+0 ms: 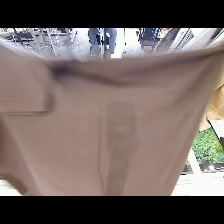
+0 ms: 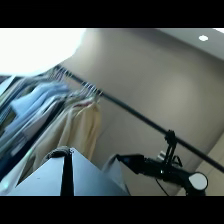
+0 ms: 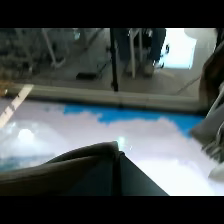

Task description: Fold the clothes and pants, and hang the long-sleeved shirts on hangers.

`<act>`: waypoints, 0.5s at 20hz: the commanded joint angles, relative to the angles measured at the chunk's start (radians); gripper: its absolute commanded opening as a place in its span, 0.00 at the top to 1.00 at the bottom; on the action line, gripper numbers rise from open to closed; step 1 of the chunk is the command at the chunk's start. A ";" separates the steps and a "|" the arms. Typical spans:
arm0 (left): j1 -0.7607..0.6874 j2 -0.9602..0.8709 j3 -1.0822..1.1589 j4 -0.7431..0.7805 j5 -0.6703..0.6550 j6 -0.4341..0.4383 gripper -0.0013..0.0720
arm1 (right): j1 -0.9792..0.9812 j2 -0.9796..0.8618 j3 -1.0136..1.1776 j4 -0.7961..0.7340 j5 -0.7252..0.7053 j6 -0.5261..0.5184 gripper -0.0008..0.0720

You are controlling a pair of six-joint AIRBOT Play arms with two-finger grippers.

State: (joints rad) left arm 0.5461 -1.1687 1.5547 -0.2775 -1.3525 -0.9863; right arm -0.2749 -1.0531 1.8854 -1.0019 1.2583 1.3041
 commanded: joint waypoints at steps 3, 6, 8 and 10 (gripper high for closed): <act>-0.206 -0.198 -0.347 0.307 0.269 0.161 0.98 | 0.096 -0.333 -0.323 -0.045 -0.131 -0.033 0.97; -0.205 -0.431 -0.321 0.299 0.399 0.163 0.98 | 0.116 -0.542 -0.389 -0.042 -0.345 -0.028 0.97; -0.219 -0.573 -0.240 0.300 0.381 0.137 0.98 | 0.116 -0.634 -0.389 -0.011 -0.446 -0.006 0.97; -0.235 -0.643 -0.184 0.300 0.381 0.118 0.98 | 0.116 -0.666 -0.389 0.026 -0.481 -0.005 0.97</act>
State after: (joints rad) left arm 0.3344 -1.6737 1.3148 0.0017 -1.0058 -0.8520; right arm -0.1665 -1.6238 1.5200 -1.0142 0.9016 1.2892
